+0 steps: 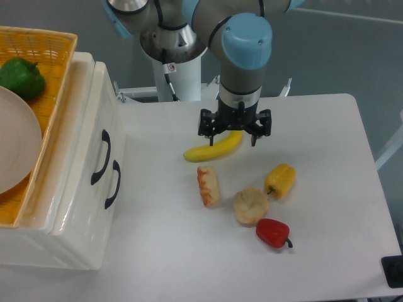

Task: Slide the top white drawer open
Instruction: 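Move the gripper down and across toward the white drawer cabinet, then lower the open gripper to the upper drawer's black handle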

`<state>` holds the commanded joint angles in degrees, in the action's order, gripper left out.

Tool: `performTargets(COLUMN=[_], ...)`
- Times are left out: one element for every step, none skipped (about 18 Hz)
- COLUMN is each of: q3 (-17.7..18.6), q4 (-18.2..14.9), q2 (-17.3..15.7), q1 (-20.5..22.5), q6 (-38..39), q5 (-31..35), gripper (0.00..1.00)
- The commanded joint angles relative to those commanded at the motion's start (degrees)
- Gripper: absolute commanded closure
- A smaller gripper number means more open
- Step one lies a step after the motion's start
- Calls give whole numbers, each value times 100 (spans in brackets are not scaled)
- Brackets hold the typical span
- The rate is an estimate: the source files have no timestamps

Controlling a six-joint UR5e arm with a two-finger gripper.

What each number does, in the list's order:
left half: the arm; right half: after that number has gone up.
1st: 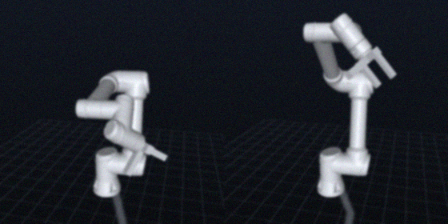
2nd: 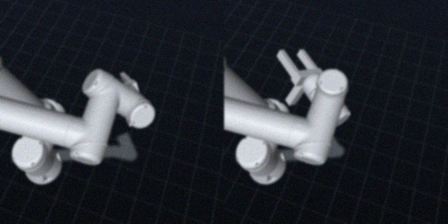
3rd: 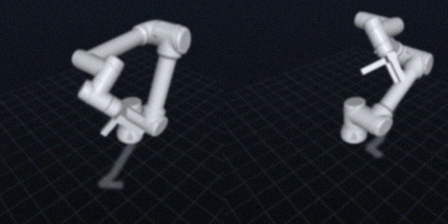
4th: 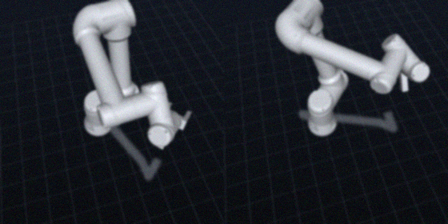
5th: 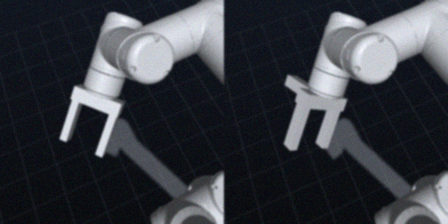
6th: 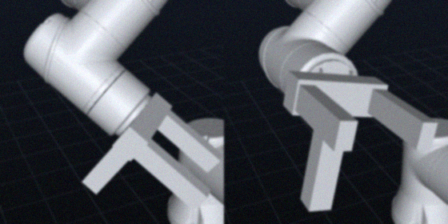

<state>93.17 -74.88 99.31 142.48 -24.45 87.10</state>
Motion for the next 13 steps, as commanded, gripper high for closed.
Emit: performTargets(q3=[9, 0, -35, -61, -105, -149, -167, -185, -228, -290, -325, -334, -334], q4=[-9, -17, -78, -166, -237, -263, -281, -264, -264, -264, -272, -255, -237], q2=[0, 0, 9, 44, 79, 123, 175, 211, 272, 334, 360, 361, 361], q1=[-36, -88, -150, -211, -255, -290, -378, -466, -536, -607, -625, -634, -677], q6=[202, 395, 554, 677, 731, 740, 740, 731, 731, 731, 731, 714, 662], q5=[0, -9, -9, -17, -18, -18, -35, -61, -88, -131, -167, -219, -281], gripper=[0, 0, 0, 0, 0, 0, 0, 0, 0, 0, 0, 0, 0])
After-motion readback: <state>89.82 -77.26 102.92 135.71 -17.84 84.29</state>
